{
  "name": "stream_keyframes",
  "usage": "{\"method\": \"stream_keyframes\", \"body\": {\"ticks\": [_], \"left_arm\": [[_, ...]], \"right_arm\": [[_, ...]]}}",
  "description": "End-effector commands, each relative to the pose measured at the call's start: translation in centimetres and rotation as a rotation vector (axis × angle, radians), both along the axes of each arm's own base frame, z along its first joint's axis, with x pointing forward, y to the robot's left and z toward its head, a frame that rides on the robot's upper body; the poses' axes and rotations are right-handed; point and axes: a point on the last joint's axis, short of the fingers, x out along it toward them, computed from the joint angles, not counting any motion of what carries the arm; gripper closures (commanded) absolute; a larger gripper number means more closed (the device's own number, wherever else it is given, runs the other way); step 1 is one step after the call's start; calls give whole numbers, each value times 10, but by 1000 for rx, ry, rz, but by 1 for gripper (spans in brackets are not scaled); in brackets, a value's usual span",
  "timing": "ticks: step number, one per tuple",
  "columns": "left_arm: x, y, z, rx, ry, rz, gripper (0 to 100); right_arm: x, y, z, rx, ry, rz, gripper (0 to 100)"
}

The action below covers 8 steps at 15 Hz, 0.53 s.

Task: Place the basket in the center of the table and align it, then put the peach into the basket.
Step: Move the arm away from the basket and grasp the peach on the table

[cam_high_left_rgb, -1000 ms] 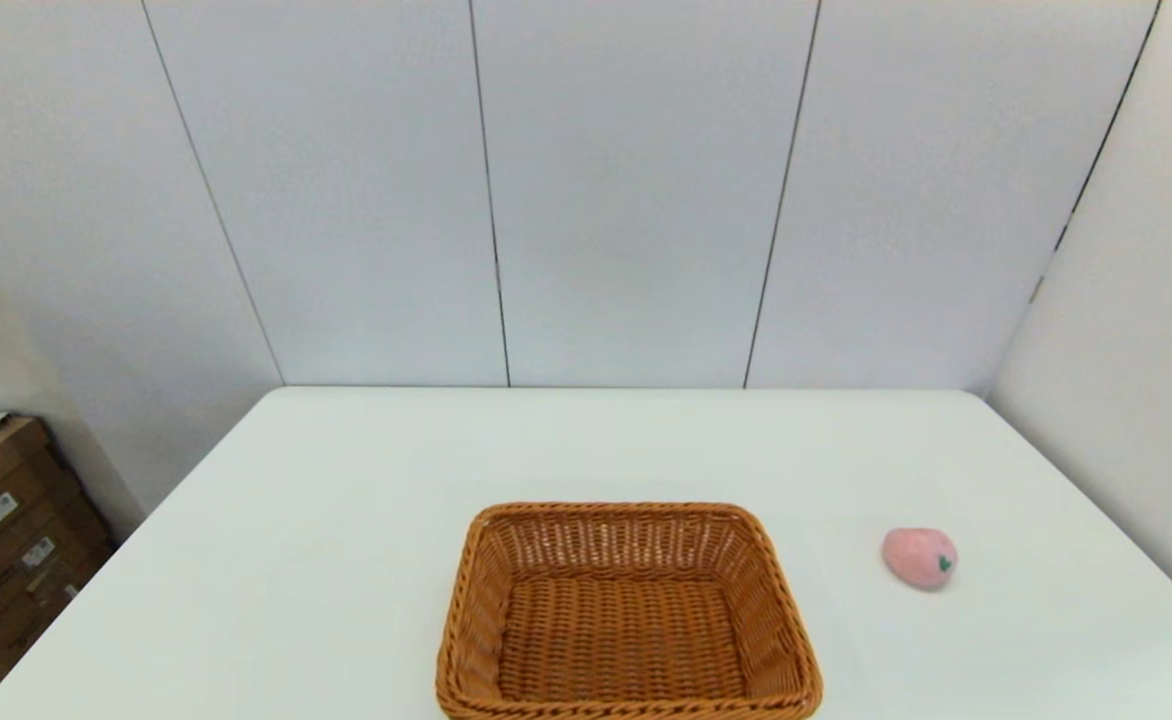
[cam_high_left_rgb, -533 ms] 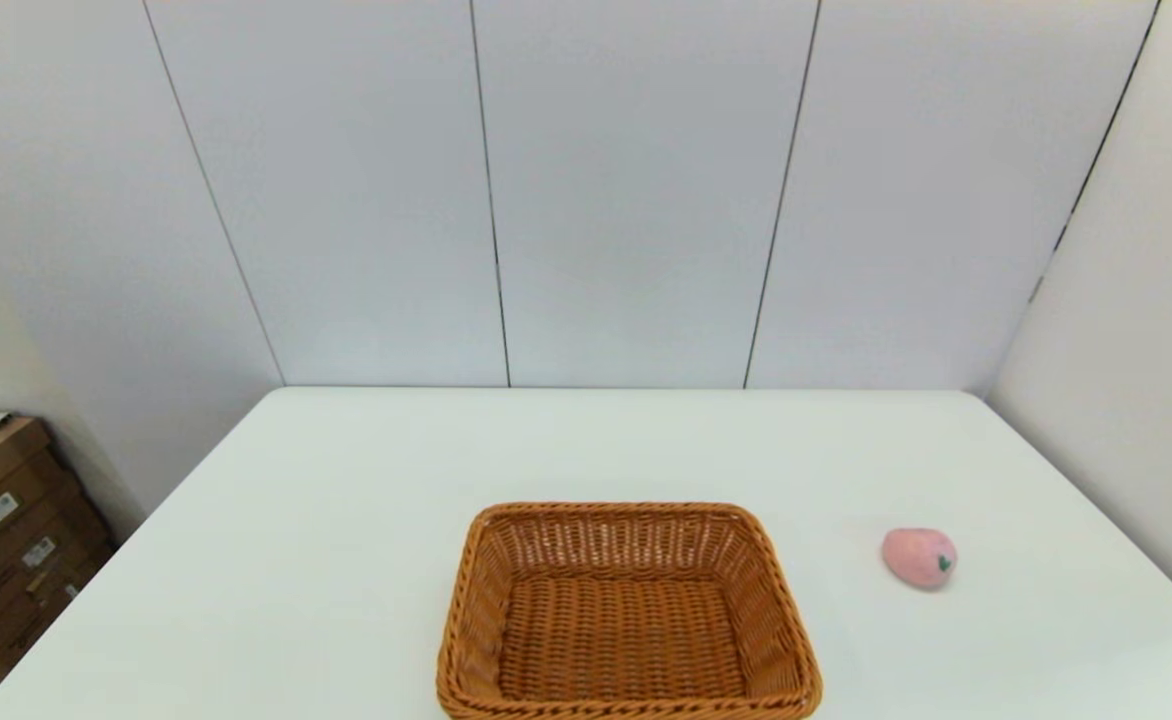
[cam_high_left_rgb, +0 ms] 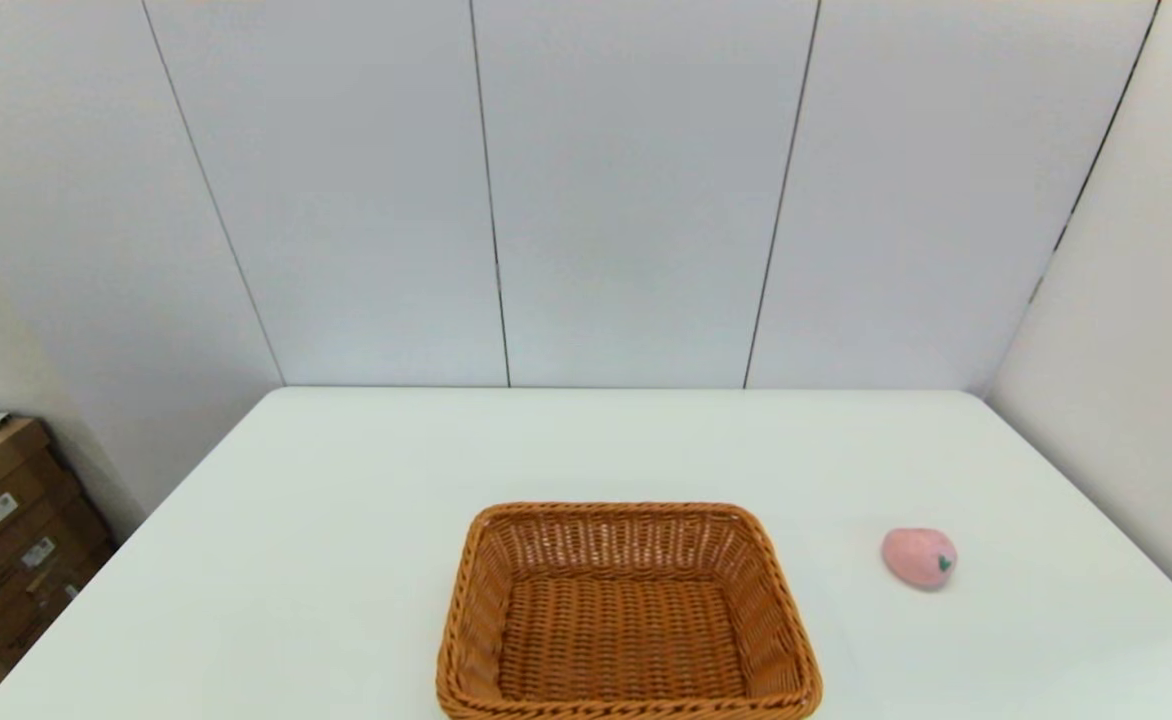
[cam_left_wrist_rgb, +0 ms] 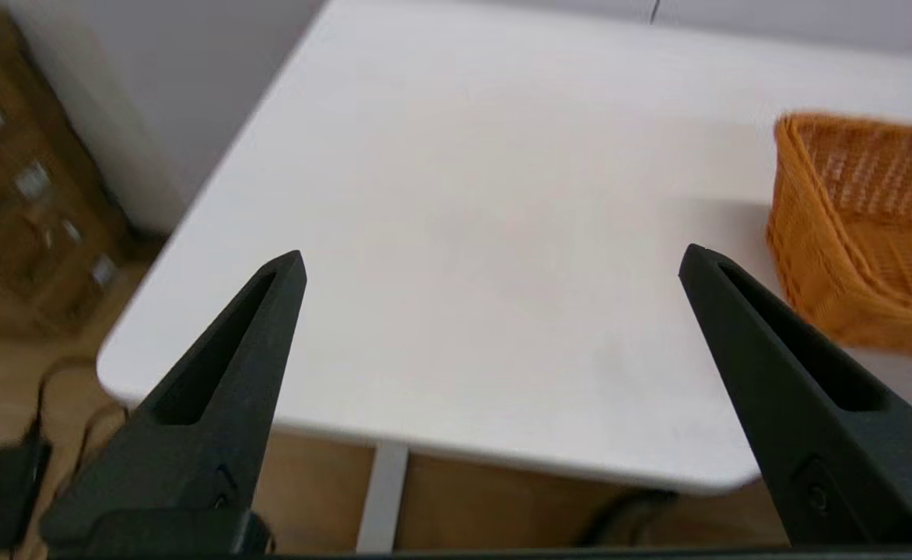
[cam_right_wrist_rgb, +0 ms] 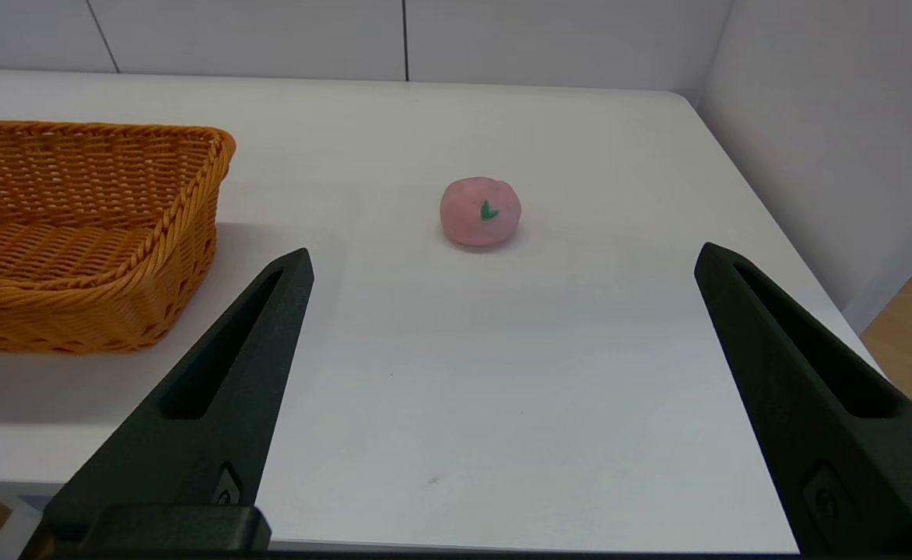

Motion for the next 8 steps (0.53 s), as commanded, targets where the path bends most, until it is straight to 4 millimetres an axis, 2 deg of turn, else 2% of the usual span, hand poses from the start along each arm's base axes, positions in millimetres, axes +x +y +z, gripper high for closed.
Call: {"method": "stream_keyframes", "body": {"ticks": [1, 3, 5, 6, 8], "left_arm": [[-4, 0, -27, 72, -55, -21, 0], [-3, 0, -31, 46, -42, -32, 0], [-3, 0, -32, 45, -39, -48, 0], [-3, 0, -32, 42, -40, -47, 0], [-3, 0, -32, 43, -41, -47, 0]], "right_arm": [[0, 0, 0, -1, 6, -5, 0], [1, 0, 1, 0, 40, -10, 0], [-3, 0, 13, -2, 104, -10, 0], [-1, 0, 25, 1, 153, -12, 0], [31, -1, 64, 37, 350, -86, 0]]}}
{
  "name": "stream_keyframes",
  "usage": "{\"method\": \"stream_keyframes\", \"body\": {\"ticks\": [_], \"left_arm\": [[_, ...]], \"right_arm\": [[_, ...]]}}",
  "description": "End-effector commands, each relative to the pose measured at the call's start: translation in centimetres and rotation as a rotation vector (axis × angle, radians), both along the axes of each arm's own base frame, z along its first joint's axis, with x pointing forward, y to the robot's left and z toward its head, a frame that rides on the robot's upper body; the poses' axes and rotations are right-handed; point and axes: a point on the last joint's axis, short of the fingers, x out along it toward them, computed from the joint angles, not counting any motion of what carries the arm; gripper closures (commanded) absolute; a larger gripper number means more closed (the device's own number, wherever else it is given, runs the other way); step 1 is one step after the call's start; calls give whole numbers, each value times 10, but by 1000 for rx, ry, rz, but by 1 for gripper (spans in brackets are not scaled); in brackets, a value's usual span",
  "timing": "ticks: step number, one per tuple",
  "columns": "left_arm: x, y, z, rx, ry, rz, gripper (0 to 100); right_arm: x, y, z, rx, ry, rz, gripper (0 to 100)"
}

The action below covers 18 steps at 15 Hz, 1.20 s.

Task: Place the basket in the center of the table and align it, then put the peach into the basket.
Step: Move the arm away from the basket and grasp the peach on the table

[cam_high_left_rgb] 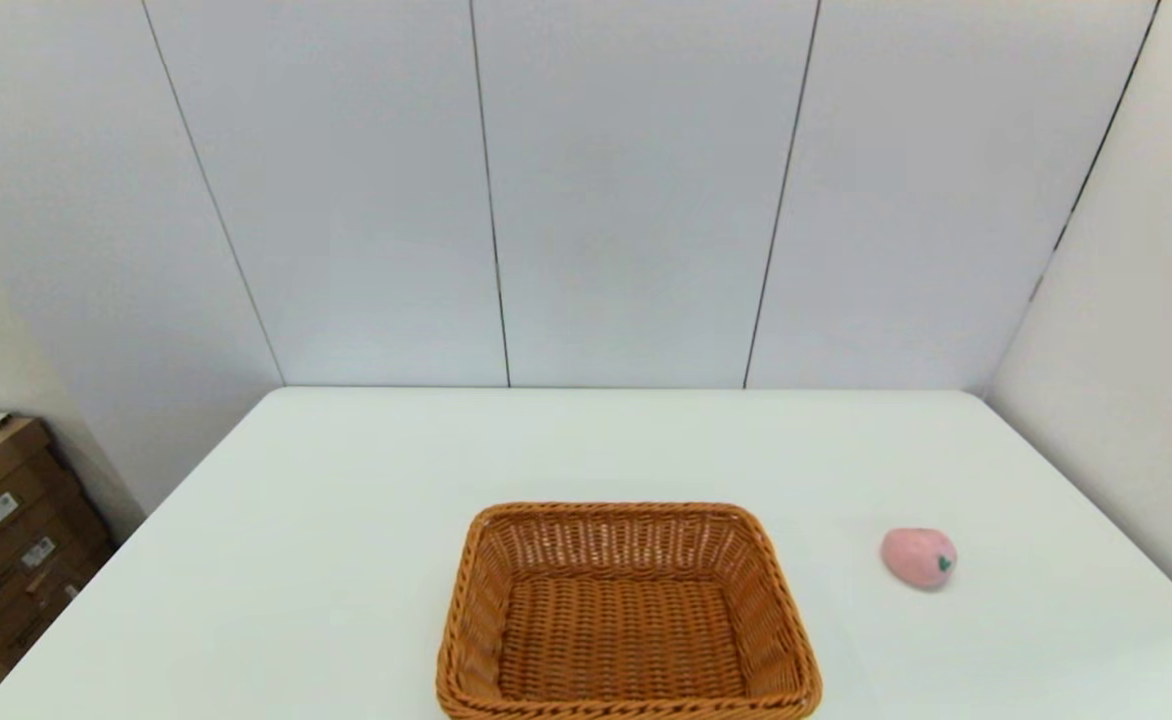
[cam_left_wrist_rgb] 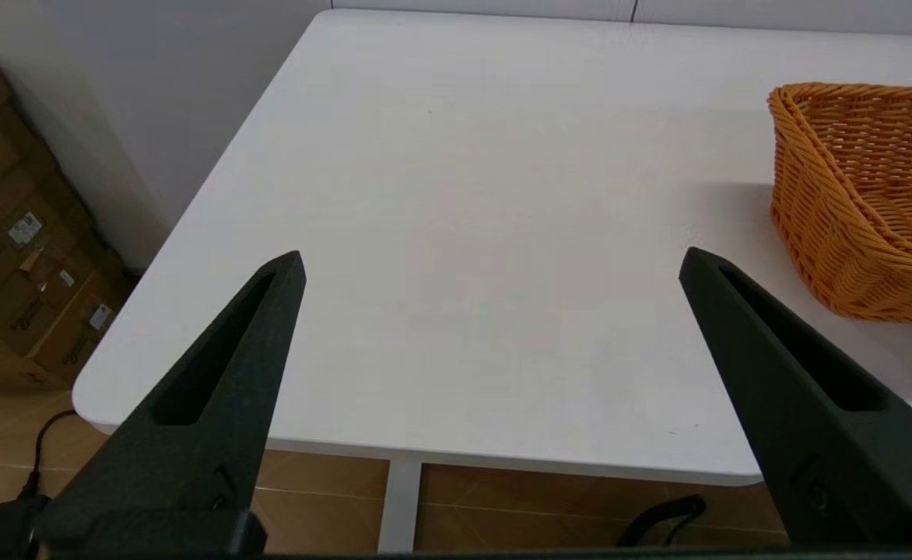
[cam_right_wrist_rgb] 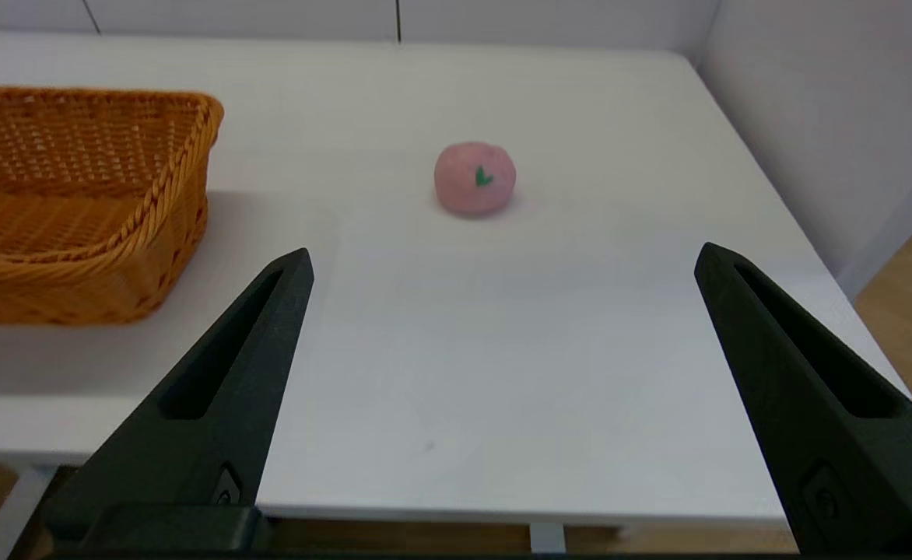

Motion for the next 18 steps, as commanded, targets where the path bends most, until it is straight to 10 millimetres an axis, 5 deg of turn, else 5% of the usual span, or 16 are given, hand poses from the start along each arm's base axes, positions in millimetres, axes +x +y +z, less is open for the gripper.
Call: {"method": "stream_keyframes", "body": {"ticks": [1, 5, 8, 14, 18], "left_arm": [[0, 0, -1, -1, -1, 0, 0], [0, 0, -1, -1, -1, 0, 0], [0, 0, -1, -1, -1, 0, 0], [0, 0, -1, -2, -1, 1, 0], [0, 0, -1, -2, -1, 1, 0]], "right_arm": [[57, -3, 71, 52, 338, -104, 0], [175, 0, 110, 186, 592, -39, 0], [256, 17, 95, 249, 731, -44, 0], [347, 30, 29, 257, 878, -83, 0], [372, 21, -5, 260, 936, -202, 0]]}}
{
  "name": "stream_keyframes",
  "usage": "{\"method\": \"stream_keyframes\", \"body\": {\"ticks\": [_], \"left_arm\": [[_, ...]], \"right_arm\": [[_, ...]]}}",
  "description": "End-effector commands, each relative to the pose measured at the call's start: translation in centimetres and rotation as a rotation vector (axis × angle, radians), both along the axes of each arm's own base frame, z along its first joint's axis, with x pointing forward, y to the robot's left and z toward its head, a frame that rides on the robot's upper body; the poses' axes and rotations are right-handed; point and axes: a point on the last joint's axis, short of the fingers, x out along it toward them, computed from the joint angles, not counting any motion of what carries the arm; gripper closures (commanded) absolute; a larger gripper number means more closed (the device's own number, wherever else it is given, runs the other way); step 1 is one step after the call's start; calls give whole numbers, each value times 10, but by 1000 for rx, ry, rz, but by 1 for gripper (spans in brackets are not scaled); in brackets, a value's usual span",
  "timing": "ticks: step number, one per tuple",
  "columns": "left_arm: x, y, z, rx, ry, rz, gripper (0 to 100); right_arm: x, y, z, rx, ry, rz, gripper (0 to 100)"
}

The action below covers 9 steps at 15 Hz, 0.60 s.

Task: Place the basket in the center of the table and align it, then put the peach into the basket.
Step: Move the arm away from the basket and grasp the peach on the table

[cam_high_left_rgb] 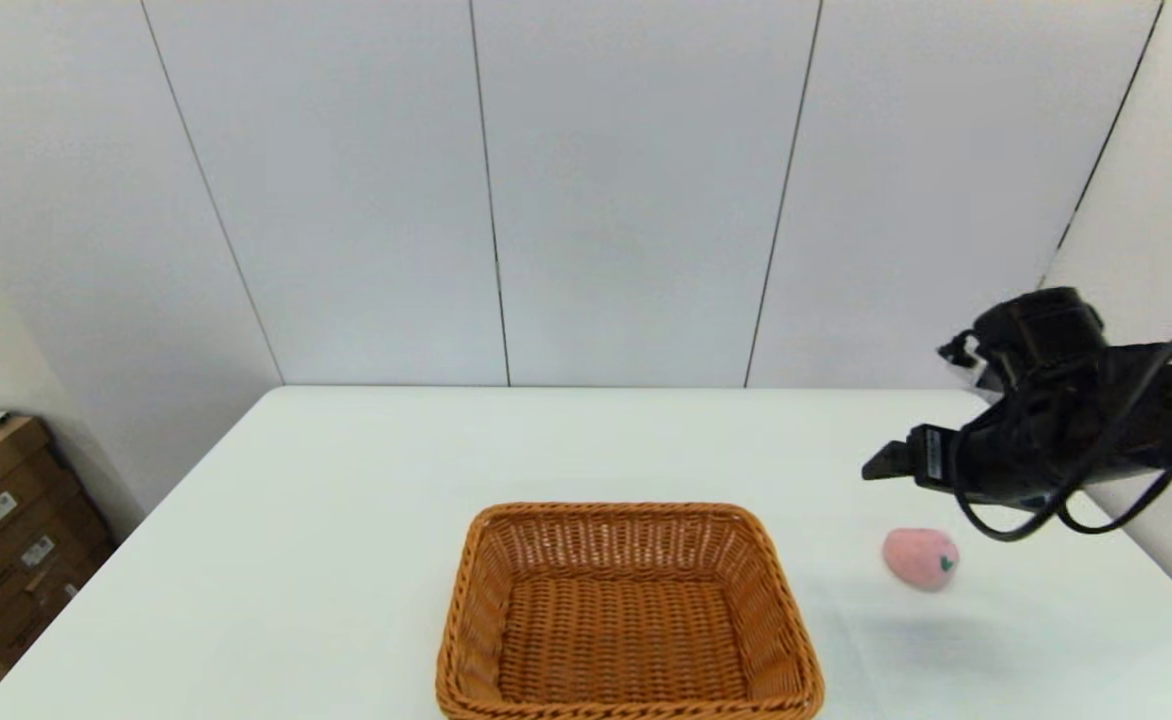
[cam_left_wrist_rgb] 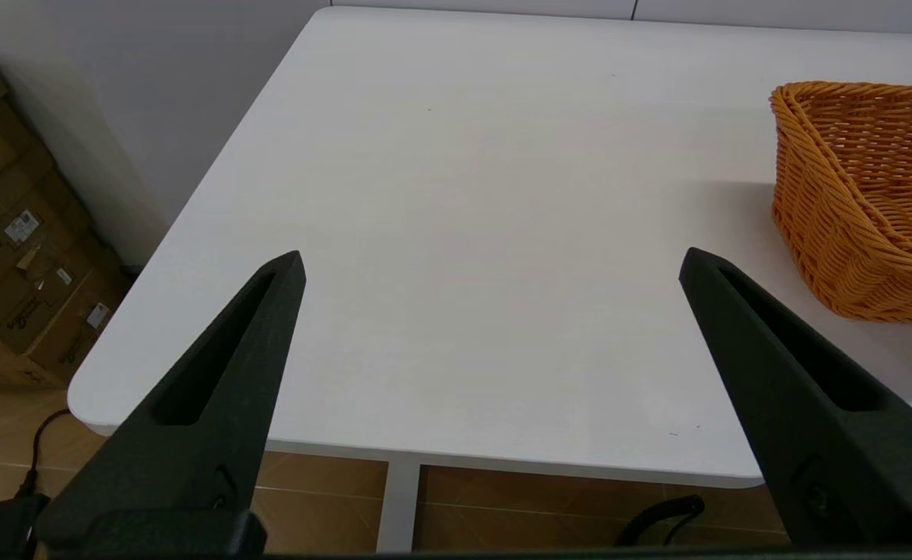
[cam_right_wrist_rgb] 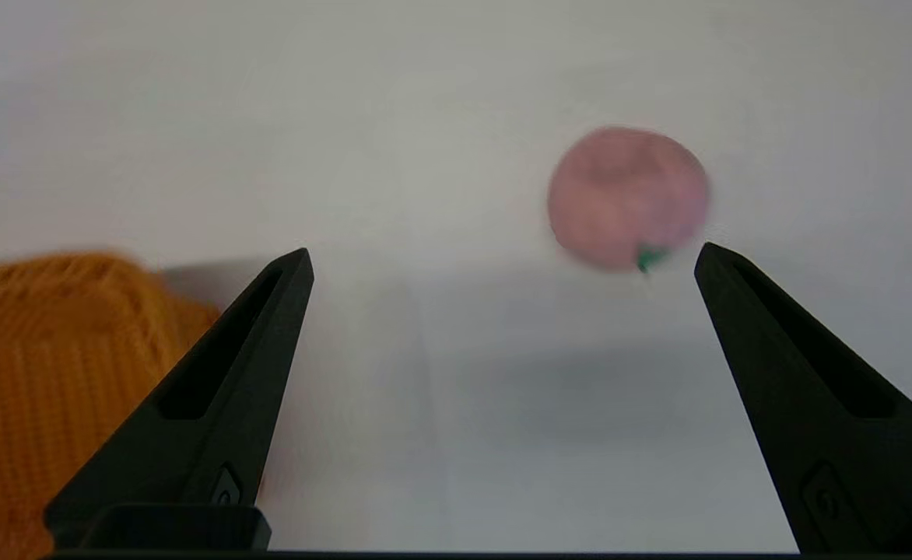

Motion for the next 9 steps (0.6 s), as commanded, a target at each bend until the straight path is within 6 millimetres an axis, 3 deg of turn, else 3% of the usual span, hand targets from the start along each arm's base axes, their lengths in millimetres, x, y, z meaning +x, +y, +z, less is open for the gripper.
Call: {"method": "stream_keyframes", "body": {"ticks": [1, 5, 9], "left_arm": [[0, 0, 0, 0, 1, 1, 0], [0, 0, 0, 0, 1, 1, 0], [0, 0, 0, 0, 1, 1, 0]], "right_arm": [[39, -10, -57, -60, 133, -117, 0], [41, -40, -60, -58, 135, -192, 0], [38, -45, -80, -63, 205, -203, 0]]}}
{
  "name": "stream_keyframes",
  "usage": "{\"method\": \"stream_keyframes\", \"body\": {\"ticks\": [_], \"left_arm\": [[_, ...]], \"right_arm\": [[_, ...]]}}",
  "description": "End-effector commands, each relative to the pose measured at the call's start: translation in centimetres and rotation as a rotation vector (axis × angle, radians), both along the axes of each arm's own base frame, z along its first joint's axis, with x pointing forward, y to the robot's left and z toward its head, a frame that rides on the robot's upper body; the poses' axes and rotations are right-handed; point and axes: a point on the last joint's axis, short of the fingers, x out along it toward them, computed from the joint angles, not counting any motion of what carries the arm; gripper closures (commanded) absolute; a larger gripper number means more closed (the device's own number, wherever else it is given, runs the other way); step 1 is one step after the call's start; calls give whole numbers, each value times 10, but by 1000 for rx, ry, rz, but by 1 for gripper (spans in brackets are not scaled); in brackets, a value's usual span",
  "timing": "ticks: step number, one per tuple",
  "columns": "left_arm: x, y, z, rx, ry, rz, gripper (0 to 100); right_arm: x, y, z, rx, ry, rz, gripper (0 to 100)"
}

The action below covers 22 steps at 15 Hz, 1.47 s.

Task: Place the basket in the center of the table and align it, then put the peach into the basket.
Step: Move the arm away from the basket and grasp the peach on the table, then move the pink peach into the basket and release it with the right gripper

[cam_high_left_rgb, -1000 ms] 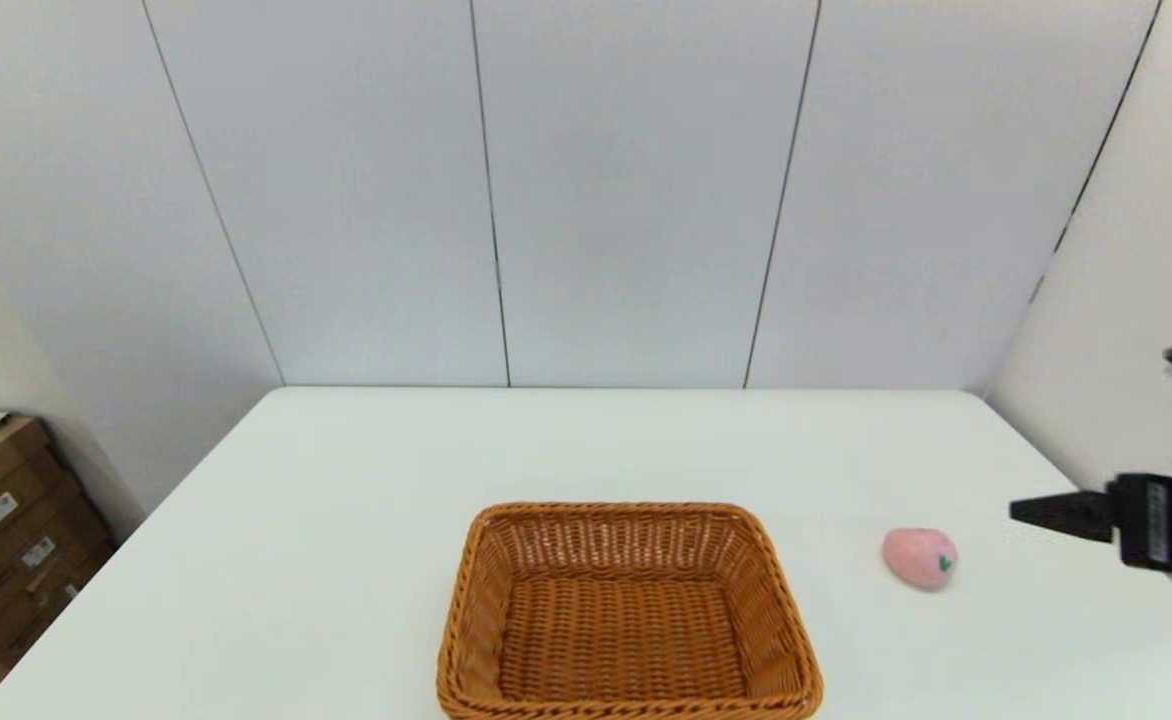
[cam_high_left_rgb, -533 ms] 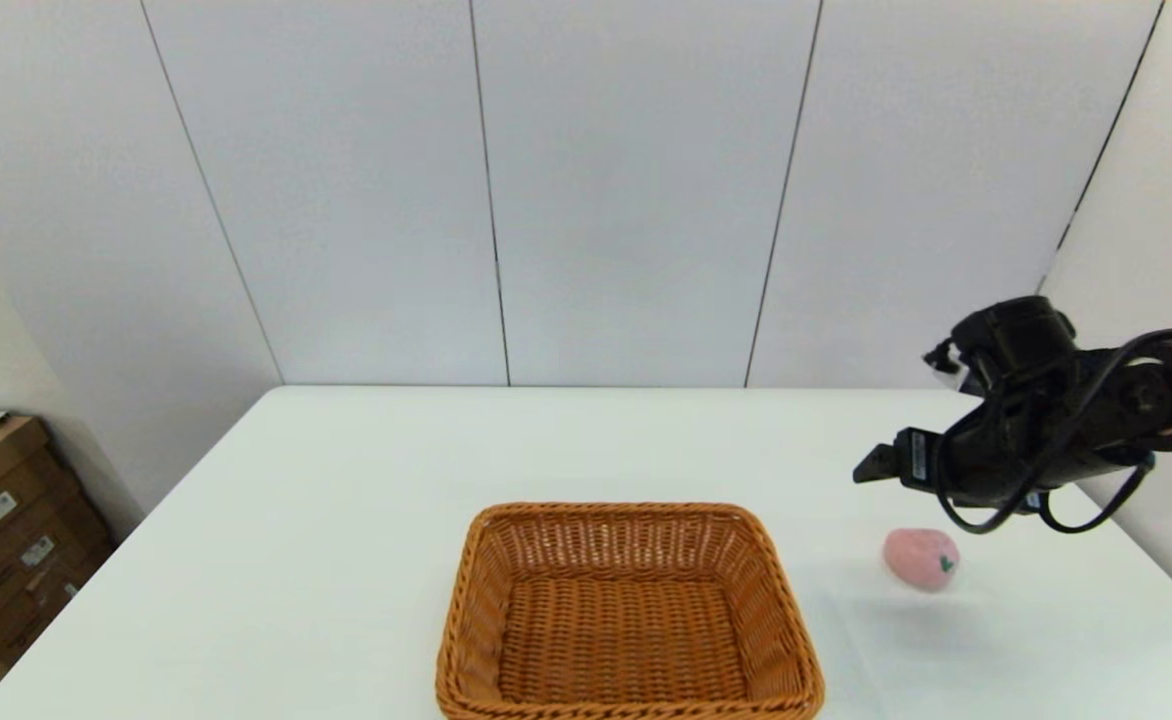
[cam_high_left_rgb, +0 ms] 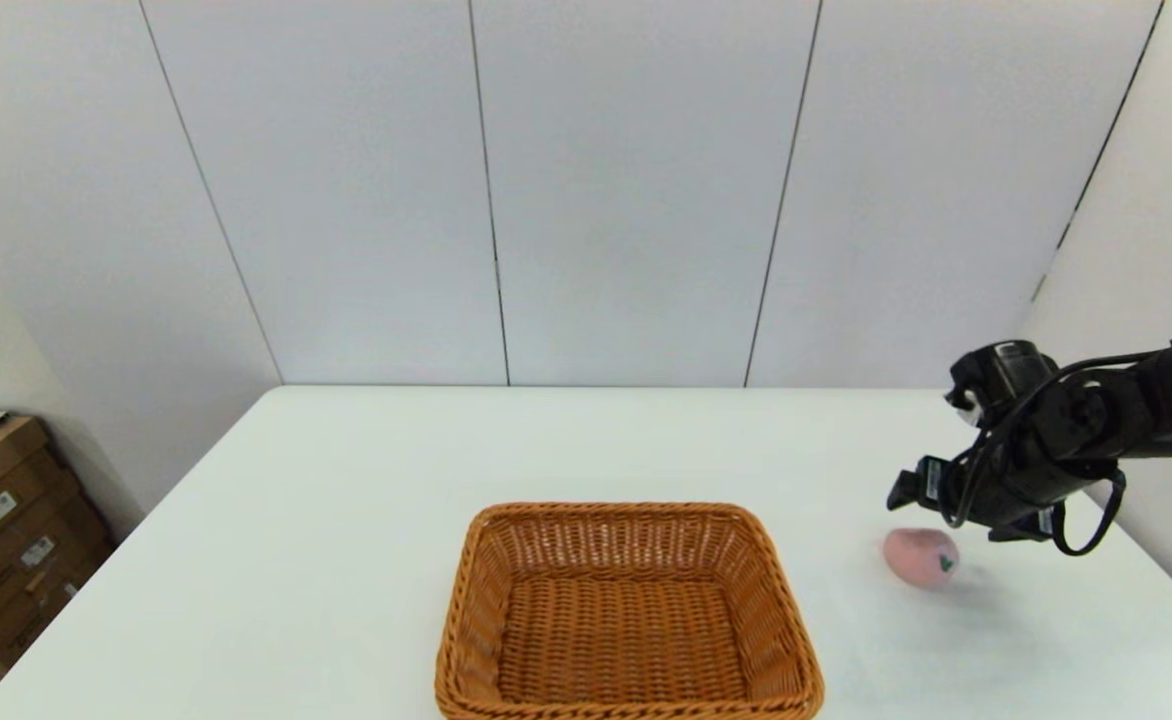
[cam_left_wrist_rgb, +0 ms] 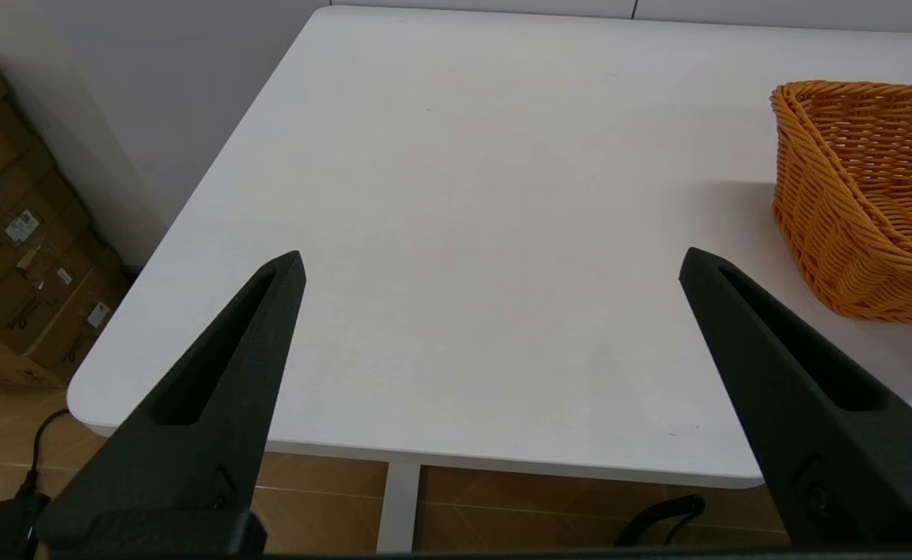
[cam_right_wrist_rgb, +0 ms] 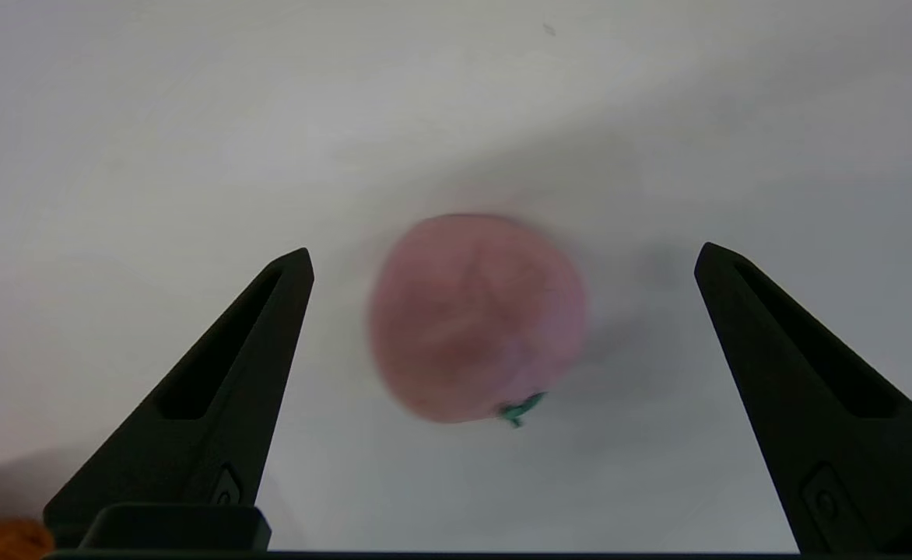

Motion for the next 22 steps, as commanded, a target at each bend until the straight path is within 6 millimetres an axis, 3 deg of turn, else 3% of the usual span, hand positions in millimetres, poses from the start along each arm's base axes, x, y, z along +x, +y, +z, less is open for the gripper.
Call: {"method": "stream_keyframes", "body": {"ticks": [1, 2, 3, 14, 18, 22], "left_arm": [[0, 0, 0, -1, 1, 1, 0], [0, 0, 0, -1, 1, 1, 0], [0, 0, 0, -1, 3, 1, 0], [0, 0, 0, -1, 3, 1, 0], [0, 0, 0, 1, 3, 1, 0], [0, 0, 0, 1, 3, 1, 0]], "right_arm": [[-3, -2, -17, 2, 63, -9, 0], [-4, -3, -19, 4, 75, -10, 0], [-4, -2, -22, 6, 84, -8, 100], [-8, 3, -12, 17, 100, 4, 100], [-15, 16, 32, 66, 29, 62, 100], [-33, 64, 91, 108, -6, 227, 100]]}}
